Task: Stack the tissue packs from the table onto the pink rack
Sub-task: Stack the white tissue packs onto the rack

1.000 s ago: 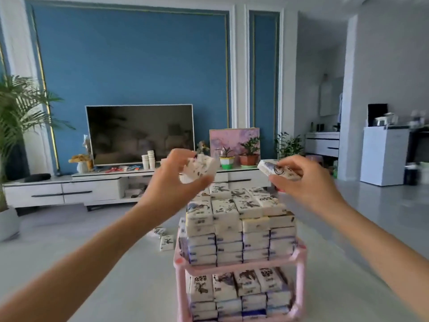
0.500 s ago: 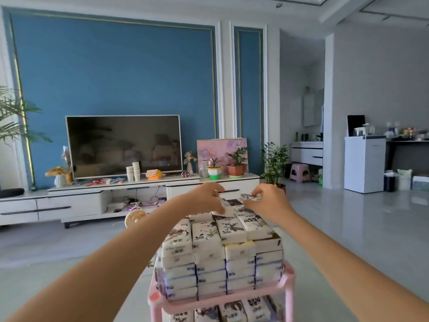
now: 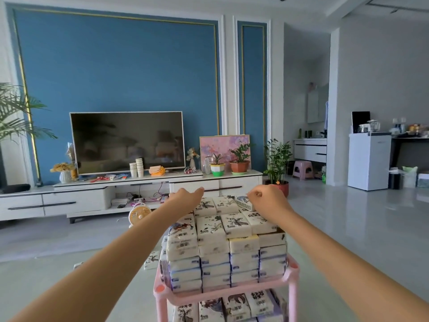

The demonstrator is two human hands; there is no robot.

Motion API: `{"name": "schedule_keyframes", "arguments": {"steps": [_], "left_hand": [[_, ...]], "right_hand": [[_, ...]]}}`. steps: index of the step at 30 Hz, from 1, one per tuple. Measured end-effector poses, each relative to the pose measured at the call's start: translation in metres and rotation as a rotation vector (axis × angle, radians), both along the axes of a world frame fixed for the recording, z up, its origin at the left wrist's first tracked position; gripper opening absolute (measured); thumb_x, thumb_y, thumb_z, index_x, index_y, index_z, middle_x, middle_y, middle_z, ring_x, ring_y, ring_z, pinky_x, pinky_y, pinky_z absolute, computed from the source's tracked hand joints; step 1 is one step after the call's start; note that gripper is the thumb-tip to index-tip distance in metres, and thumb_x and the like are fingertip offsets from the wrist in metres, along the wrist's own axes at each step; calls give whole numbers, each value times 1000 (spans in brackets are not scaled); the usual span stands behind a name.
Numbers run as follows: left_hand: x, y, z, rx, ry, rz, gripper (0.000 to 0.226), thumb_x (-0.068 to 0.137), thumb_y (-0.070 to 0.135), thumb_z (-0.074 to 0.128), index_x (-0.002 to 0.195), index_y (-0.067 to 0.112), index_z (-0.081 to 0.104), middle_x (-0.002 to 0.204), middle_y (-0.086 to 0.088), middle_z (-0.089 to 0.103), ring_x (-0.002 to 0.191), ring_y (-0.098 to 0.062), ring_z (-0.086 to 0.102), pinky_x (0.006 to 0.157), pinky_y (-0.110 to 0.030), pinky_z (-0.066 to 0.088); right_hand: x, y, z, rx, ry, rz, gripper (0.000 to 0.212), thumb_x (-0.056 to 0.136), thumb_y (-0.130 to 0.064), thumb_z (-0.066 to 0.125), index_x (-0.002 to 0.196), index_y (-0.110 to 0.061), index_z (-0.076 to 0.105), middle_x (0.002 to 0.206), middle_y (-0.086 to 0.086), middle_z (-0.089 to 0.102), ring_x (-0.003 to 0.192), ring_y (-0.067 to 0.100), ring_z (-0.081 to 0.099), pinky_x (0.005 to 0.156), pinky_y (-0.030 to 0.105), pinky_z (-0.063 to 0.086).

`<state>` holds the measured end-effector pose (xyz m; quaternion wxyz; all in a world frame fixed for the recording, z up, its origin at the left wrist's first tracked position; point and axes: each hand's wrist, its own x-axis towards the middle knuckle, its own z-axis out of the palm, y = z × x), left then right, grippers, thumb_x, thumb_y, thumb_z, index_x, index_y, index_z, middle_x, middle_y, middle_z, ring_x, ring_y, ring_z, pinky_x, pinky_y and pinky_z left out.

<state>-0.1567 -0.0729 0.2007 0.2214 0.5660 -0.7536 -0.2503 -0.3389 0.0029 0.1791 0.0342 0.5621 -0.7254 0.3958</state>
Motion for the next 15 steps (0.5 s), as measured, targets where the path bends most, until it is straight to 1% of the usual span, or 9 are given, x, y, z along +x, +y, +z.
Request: {"name": "schedule_keyframes", "arguments": {"steps": [1, 5, 8, 9, 11, 12, 13, 14, 15], "left_hand": [[-1, 0, -1, 14, 20, 8, 69, 96, 53, 27, 143, 3, 27, 146, -16, 33, 132, -32, 33, 106, -41, 30], [-2, 4, 3, 50, 90, 25, 59, 99, 44, 29, 142, 3, 29, 140, -16, 40, 127, -30, 38, 102, -37, 33], [1, 1, 3, 80, 158, 34, 52, 99, 36, 34, 139, 3, 32, 121, -12, 48, 114, -28, 42, 92, -34, 35], [2, -1, 3, 87, 177, 38, 49, 99, 33, 36, 138, 3, 34, 110, -10, 51, 109, -27, 43, 89, -34, 35], [4, -4, 2, 93, 204, 56, 43, 98, 28, 39, 133, 3, 38, 81, -3, 42, 97, -23, 39, 81, -32, 32], [5, -4, 2, 98, 219, 58, 42, 98, 27, 39, 131, 3, 39, 77, -2, 39, 95, -22, 38, 80, -31, 31], [7, -4, 2, 113, 239, 50, 42, 97, 28, 40, 130, 2, 40, 80, -3, 42, 96, -22, 40, 82, -31, 33], [9, -5, 2, 126, 267, 36, 45, 97, 31, 39, 131, 1, 40, 91, -7, 50, 102, -24, 44, 87, -32, 37], [12, -8, 2, 141, 309, 24, 50, 97, 35, 38, 134, 1, 38, 110, -13, 54, 112, -28, 46, 97, -36, 39]], "right_hand": [[1, -1, -1, -6, 12, -2, 35, 91, -21, 42, 83, 3, 66, 90, 15, 69, 86, 28, 63, 77, 40, 51], [4, -5, -7, -33, 93, -35, 41, 93, -24, 42, 69, 1, 63, 78, 14, 66, 72, 25, 58, 64, 32, 46], [7, -7, -7, -50, 183, -80, 41, 95, -26, 40, 70, -3, 64, 85, 12, 56, 87, 24, 52, 63, 31, 38], [8, -7, -7, -45, 198, -73, 42, 95, -27, 40, 68, -4, 62, 84, 11, 53, 90, 24, 51, 64, 30, 36], [8, -8, -5, -18, 198, -31, 46, 96, -28, 41, 57, -7, 51, 72, 9, 48, 91, 24, 52, 63, 31, 36], [8, -7, -3, 4, 192, -14, 48, 96, -29, 41, 53, -9, 45, 66, 7, 44, 89, 23, 53, 63, 31, 37], [7, -6, 0, 22, 189, -2, 49, 97, -29, 40, 51, -11, 41, 62, 5, 41, 82, 22, 53, 64, 32, 39], [6, -4, 2, 39, 185, 4, 50, 97, -29, 41, 50, -11, 39, 58, 3, 38, 72, 19, 52, 65, 33, 41], [6, -1, 5, 53, 188, 3, 50, 97, -29, 41, 50, -12, 38, 56, 2, 36, 63, 18, 48, 66, 33, 42]]}}
